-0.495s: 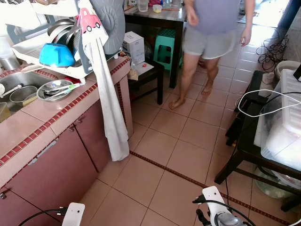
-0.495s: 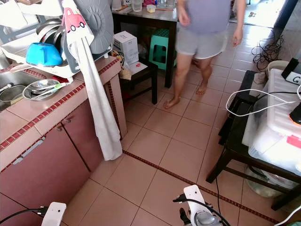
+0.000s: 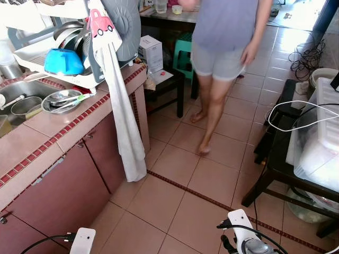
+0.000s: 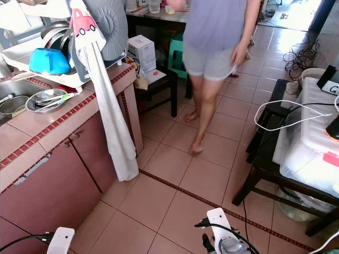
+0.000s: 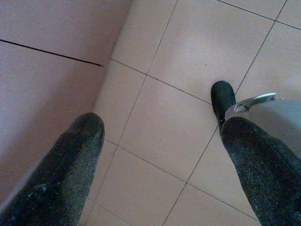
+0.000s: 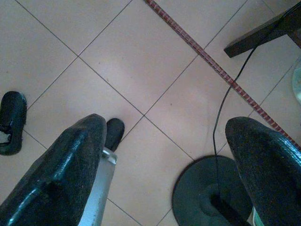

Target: Kitchen organization

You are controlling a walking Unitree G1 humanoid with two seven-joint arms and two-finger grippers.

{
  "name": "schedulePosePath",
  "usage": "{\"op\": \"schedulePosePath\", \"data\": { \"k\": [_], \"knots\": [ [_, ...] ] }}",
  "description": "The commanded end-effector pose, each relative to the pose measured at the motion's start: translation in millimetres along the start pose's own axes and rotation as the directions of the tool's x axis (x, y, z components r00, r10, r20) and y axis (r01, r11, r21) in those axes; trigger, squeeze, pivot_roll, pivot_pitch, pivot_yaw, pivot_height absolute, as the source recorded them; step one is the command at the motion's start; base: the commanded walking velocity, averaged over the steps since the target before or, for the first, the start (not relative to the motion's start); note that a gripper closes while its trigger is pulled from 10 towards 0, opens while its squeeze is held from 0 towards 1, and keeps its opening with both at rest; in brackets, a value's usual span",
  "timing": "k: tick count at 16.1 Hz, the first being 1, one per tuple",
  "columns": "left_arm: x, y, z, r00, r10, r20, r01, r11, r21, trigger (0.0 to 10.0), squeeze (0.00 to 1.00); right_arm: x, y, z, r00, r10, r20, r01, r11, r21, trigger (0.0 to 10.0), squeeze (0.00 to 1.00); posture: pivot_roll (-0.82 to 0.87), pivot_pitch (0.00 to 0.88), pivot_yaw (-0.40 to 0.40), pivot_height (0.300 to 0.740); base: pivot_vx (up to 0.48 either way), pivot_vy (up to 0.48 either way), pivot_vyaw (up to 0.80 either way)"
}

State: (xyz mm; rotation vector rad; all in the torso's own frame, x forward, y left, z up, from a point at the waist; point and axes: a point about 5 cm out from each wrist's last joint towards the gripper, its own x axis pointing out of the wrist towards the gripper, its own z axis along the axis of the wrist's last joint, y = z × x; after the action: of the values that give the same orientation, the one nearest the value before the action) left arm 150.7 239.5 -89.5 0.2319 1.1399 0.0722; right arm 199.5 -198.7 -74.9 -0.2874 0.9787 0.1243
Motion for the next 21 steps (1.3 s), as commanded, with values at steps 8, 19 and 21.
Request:
{"op": "schedulePosePath", "data": {
  "k": [8,19,21],
  "knots": [
    [-5.9,-52.8,106.9,0.949,-0.167,0.267,0.193,0.978,-0.074,10.0,0.00,4.6,11.0,49.5,0.992,0.032,0.121,-0.069,0.946,0.315,10.0,0.00,-0.06,0.021,0.018,0.740,0.000,0.000,0.00],
    [-5.9,-52.8,106.9,0.949,-0.167,0.267,0.193,0.978,-0.074,10.0,0.00,4.6,11.0,49.5,0.992,0.032,0.121,-0.069,0.946,0.315,10.0,0.00,-0.06,0.021,0.018,0.740,0.000,0.000,0.00],
    [-5.9,-51.6,107.2,0.950,-0.165,0.266,0.184,0.982,-0.046,10.0,0.00,4.7,13.4,48.8,0.992,0.043,0.118,-0.079,0.946,0.316,10.0,0.00,-0.05,0.022,0.028,0.740,0.000,0.000,0.00]
  ]
}}
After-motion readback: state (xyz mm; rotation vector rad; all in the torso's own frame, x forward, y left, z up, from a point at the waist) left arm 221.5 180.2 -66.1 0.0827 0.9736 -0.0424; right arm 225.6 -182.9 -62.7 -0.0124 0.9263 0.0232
